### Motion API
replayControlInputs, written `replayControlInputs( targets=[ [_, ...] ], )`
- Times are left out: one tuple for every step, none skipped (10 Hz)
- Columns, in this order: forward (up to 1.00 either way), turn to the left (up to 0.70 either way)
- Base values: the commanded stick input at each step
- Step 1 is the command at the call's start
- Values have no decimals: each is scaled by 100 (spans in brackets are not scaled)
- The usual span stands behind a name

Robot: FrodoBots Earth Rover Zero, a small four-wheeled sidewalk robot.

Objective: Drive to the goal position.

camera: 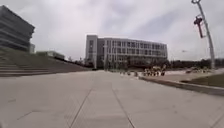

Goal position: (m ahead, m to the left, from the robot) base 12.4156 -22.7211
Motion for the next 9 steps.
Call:
replayControlInputs(
  targets=[
    [100, 0],
    [100, 0],
    [100, 0],
    [100, 0],
    [100, 0],
    [100, 0],
    [100, 0],
    [100, 0],
    [100, 0]
  ],
)
